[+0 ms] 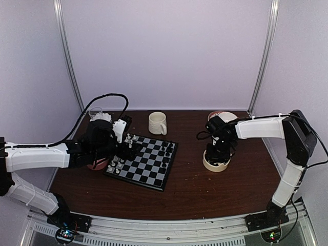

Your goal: Set up the chess pieces on the board

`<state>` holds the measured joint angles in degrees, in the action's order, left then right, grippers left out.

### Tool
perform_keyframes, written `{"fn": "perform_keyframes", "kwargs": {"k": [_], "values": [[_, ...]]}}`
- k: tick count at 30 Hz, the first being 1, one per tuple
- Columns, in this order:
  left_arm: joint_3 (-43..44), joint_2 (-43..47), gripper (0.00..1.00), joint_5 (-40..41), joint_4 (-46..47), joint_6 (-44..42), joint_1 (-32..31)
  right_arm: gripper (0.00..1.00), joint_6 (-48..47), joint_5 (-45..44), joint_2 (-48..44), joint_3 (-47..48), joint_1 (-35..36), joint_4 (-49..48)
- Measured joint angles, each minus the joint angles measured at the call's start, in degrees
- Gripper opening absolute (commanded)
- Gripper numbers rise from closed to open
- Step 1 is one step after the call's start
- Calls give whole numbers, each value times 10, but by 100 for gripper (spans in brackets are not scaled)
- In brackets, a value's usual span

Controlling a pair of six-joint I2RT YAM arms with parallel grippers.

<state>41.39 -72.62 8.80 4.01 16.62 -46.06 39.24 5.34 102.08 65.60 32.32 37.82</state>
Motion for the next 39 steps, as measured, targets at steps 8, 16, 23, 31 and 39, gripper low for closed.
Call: {"fn": "perform_keyframes", "kwargs": {"k": [8,16,23,31,39], "values": [[4,0,95,0,-3,0,0,15,-2,-12,-21,-8,0,1],[4,0,95,0,-7,0,0,16,-19,-34,-59,-22,0,-8],[4,0,95,-9,-7,0,0,18,-56,-65,-122,-68,0,-51],[4,0,95,-19,-8,0,0,41,-77,-84,-118,-76,0,-65],[4,4,95,-22,-9,0,0,27,-76,-92,-83,-65,0,-49]]}}
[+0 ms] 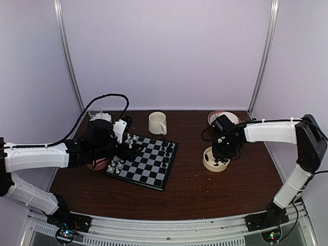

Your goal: Set up the chess pieces on the board

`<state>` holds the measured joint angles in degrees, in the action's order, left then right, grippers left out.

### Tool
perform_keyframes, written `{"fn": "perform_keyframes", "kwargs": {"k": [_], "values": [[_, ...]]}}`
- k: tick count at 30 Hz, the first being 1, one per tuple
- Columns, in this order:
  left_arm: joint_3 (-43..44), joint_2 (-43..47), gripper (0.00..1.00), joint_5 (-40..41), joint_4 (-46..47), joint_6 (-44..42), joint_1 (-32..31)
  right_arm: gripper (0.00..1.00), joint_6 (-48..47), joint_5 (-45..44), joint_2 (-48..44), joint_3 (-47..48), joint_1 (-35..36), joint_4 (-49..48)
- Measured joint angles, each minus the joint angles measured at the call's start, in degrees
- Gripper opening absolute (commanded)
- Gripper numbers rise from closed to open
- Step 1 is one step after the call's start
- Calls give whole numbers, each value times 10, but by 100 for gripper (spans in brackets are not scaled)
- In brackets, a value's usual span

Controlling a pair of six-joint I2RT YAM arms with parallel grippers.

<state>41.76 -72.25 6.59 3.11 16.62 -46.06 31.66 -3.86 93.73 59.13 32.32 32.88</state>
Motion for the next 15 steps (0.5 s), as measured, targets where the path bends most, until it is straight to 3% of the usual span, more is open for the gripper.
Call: {"fn": "perform_keyframes", "kwargs": {"k": [8,11,15], "values": [[0,0,95,-1,-2,0,0,22,3,-3,17,8,0,9],[0,0,95,-2,-2,0,0,7,3,-3,17,8,0,10],[0,0,95,-2,-2,0,0,7,9,-1,17,9,0,10]]}}
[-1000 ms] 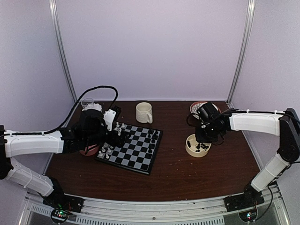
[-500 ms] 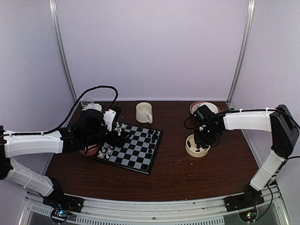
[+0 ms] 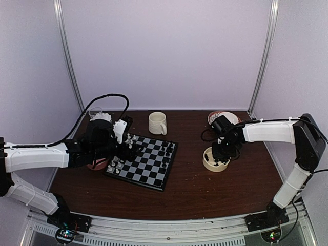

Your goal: Set up the chess pieces on the board

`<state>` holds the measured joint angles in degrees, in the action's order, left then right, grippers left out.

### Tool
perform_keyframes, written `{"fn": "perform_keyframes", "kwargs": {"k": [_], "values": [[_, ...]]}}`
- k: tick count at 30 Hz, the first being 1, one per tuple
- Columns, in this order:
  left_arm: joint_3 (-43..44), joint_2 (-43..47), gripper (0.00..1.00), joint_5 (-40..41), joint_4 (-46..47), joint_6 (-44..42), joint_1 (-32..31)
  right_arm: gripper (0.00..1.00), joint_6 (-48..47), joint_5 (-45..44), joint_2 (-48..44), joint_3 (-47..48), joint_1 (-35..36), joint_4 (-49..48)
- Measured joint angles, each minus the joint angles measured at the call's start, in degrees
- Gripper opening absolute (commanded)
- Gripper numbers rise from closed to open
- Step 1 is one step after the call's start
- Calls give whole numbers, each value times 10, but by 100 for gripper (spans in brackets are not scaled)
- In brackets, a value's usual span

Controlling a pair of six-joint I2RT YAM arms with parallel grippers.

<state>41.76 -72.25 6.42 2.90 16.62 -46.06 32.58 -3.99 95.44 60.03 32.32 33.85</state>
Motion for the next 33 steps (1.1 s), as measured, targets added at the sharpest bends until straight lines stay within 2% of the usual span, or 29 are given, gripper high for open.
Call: {"fn": "perform_keyframes", "kwargs": {"k": [11,20,25,33], "values": [[0,0,95,0,0,0,0,7,-1,-4,-6,0,1,2],[0,0,95,0,0,0,0,7,-19,-36,-81,7,18,12],[0,0,95,1,0,0,0,7,-31,-48,-94,33,55,16],[0,0,96,14,0,11,0,6,-59,-48,-72,99,154,17]]}}
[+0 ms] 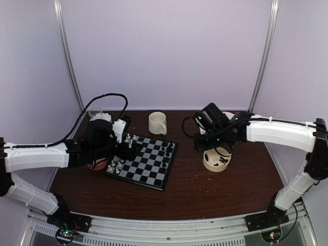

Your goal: Set up the chess pieces on the board

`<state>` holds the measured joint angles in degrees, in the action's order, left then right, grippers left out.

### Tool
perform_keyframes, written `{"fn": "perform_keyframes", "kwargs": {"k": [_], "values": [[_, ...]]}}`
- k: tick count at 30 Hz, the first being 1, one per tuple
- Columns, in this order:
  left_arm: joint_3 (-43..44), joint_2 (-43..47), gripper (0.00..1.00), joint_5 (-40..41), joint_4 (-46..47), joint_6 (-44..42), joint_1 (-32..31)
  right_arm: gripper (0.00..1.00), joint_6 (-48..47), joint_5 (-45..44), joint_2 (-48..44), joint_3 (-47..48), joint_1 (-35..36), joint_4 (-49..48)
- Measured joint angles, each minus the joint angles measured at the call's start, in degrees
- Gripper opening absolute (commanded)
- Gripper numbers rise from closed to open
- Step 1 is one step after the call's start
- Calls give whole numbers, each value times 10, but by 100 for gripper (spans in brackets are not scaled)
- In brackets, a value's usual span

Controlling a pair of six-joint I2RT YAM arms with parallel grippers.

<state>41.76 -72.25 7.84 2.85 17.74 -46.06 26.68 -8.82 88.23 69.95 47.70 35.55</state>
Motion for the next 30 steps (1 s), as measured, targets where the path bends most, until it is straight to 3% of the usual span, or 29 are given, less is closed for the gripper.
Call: {"fn": "perform_keyframes", "kwargs": {"k": [11,30], "values": [[0,0,98,57,-16,22,0,6,-26,48,90,71,96,-17],[0,23,97,111,-30,35,0,6,-40,102,227,163,126,-27]]}}
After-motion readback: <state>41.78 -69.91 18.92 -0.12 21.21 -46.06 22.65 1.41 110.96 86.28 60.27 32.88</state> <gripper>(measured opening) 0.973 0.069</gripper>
